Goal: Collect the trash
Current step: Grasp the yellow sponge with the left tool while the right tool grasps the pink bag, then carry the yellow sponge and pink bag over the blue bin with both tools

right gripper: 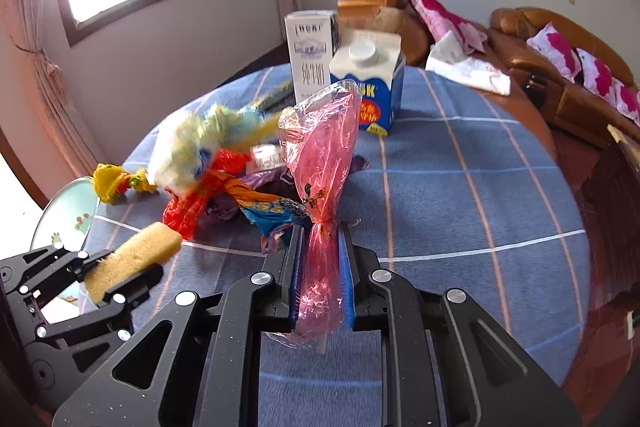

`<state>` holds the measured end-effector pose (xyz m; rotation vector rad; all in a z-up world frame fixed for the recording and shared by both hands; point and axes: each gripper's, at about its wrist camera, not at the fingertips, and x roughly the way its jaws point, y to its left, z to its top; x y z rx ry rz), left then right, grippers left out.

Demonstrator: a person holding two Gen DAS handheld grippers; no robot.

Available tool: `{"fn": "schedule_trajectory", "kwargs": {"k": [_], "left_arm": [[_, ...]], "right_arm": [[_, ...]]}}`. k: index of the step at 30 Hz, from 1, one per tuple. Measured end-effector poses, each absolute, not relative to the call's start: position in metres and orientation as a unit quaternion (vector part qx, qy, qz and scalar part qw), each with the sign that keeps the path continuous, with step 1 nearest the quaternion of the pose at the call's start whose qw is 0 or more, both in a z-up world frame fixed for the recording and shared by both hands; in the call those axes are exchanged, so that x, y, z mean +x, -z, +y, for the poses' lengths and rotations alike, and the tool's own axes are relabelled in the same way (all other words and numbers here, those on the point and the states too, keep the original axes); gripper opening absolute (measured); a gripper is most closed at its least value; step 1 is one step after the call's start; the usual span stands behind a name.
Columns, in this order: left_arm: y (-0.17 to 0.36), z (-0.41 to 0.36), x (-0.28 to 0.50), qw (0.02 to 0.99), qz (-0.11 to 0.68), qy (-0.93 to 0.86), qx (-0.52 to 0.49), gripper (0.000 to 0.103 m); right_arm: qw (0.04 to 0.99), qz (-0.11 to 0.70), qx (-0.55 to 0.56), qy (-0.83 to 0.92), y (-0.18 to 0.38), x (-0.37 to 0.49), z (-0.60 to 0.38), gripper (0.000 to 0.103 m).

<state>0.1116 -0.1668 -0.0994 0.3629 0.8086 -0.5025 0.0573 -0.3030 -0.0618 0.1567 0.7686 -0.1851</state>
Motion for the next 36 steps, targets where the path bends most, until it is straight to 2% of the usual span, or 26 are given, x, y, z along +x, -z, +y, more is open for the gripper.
{"fn": "schedule_trajectory", "kwargs": {"k": [19, 36], "left_arm": [[0.072, -0.117, 0.095, 0.898, 0.362, 0.198, 0.151, 0.029], [0.069, -0.075, 0.104, 0.908, 0.366, 0.154, 0.135, 0.029]], "right_arm": [[0.927, 0.366, 0.059, 0.056, 0.051, 0.05, -0.256, 0.017], [0.929, 0.367, 0.04, 0.011, 0.049, 0.062, -0.209, 0.017]]}}
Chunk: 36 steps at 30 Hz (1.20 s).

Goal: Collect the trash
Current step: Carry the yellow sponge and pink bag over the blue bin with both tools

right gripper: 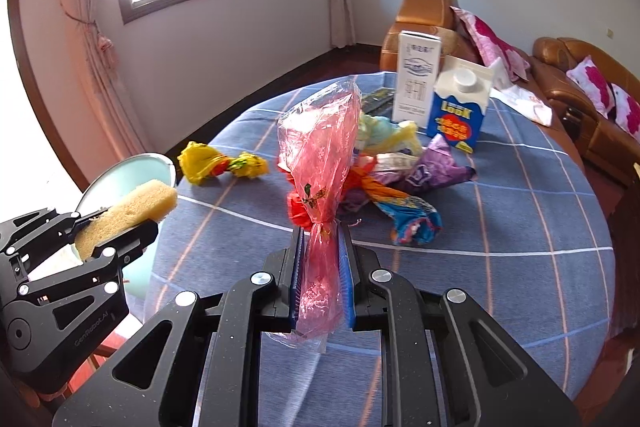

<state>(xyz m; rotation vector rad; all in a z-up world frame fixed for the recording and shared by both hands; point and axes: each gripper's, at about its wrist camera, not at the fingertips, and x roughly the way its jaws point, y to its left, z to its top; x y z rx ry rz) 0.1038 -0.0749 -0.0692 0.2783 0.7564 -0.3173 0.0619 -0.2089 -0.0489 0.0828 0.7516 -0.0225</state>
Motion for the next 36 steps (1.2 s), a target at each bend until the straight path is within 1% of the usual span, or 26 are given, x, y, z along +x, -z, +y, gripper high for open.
{"fn": "schedule_trajectory", "kwargs": {"k": [36], "left_arm": [[0.074, 0.026, 0.119, 0.916, 0.386, 0.055, 0.09, 0.029]], "right_arm": [[0.923, 0.375, -0.002, -0.083, 0.051, 0.094, -0.115, 0.017]]}}
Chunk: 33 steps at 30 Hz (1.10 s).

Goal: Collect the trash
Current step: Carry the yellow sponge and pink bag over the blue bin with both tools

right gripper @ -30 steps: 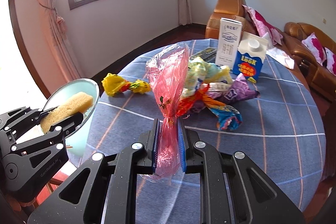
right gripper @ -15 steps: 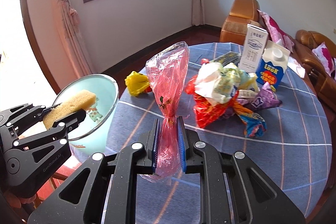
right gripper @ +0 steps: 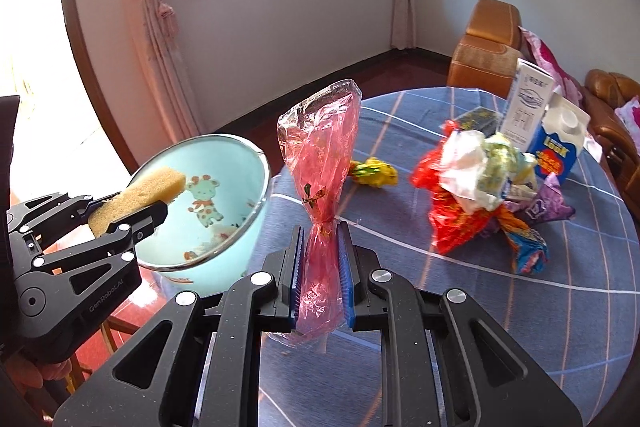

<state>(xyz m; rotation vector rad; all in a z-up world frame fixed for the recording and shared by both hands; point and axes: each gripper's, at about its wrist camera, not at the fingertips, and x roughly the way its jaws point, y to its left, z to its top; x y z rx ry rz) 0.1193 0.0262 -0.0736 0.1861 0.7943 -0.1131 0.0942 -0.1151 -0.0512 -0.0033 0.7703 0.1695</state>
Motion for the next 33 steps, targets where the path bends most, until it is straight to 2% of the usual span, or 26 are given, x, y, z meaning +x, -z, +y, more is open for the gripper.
{"fn": "schedule_trajectory", "kwargs": {"k": [33], "left_arm": [[0.084, 0.106, 0.144, 0.913, 0.404, -0.022, 0.047, 0.029]], "right_arm": [[0.905, 0.391, -0.036, -0.162, 0.063, 0.134, -0.026, 0.017]]}}
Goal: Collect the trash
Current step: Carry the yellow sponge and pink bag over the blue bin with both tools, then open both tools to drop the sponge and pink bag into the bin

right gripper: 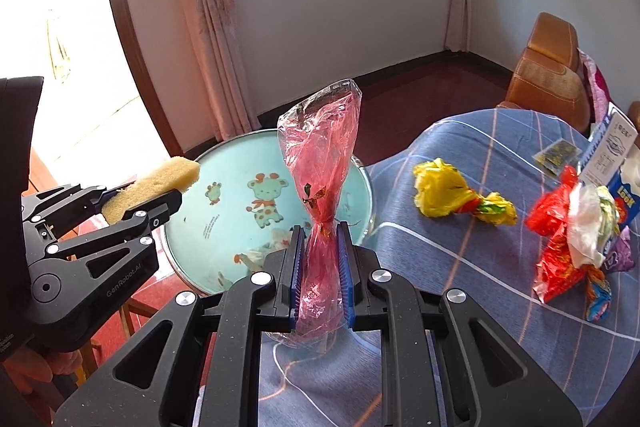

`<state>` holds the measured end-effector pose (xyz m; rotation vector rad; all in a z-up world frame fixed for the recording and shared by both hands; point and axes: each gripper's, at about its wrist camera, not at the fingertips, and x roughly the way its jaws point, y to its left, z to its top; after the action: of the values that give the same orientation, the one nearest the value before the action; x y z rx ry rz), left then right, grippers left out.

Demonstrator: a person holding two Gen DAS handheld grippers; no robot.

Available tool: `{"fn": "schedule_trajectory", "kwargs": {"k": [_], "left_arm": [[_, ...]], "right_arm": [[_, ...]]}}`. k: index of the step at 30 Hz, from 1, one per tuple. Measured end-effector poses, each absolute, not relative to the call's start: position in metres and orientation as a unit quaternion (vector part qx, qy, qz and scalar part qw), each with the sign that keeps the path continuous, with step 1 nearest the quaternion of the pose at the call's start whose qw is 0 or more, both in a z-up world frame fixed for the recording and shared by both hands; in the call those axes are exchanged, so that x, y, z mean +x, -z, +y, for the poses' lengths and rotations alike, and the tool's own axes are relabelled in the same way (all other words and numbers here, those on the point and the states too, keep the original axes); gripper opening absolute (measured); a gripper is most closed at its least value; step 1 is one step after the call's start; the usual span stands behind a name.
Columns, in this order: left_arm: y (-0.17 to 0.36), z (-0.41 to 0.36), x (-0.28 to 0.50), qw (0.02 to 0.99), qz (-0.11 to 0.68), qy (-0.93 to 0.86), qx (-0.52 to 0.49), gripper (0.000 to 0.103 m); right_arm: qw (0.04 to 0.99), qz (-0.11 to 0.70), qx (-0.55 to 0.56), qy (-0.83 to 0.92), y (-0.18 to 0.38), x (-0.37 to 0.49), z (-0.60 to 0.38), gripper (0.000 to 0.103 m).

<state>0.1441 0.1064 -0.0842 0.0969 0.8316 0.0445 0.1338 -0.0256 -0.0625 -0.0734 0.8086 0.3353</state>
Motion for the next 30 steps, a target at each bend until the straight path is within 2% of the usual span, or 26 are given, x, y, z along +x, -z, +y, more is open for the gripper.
{"fn": "schedule_trajectory", "kwargs": {"k": [30], "left_arm": [[0.108, 0.124, 0.179, 0.902, 0.429, -0.037, 0.04, 0.029]], "right_arm": [[0.878, 0.431, -0.053, -0.2, 0.091, 0.194, 0.019, 0.018]]}}
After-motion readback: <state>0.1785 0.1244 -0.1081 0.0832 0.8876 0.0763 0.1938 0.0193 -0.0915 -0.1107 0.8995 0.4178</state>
